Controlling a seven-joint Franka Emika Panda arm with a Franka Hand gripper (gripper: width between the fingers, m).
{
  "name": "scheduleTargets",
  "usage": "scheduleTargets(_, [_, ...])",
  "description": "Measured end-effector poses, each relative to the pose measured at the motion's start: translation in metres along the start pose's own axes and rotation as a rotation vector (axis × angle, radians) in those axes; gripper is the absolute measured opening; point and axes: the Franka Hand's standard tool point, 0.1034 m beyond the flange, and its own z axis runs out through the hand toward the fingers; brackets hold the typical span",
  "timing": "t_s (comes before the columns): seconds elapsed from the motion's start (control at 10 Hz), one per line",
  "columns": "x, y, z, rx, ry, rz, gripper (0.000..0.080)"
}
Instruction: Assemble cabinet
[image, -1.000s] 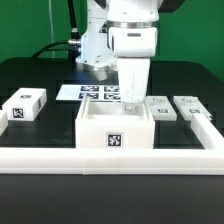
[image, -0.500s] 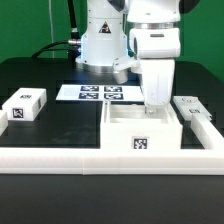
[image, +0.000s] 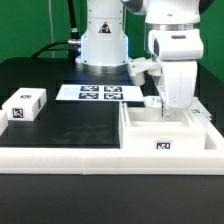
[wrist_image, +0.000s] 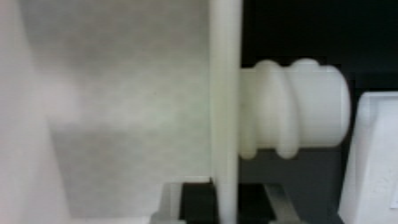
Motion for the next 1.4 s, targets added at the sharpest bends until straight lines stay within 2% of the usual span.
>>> scheduleTargets(0.4, [0.005,0.0,0.0,-0.001,-0.001,-0.021,0.0035])
scheduleTargets(0.6, [0.016,0.0,0.0,0.012,-0.002,-0.036,0.0035])
scheduleTargets(0.8, [0.019,0.001,0.001,0.033,-0.008,-0.031,0.0035])
scheduleTargets(1.1, [0.019,0.001,0.001,0.035,-0.008,-0.029,0.0035])
scheduleTargets(1.2, [0.019,0.001,0.001,0.035,-0.008,-0.028,0.026])
scheduleTargets(1.3, [0.019,0.001,0.001,0.035,-0.008,-0.028,0.026])
scheduleTargets(1.4, [0.018,0.001,0.001,0.035,-0.008,-0.027,0.0454])
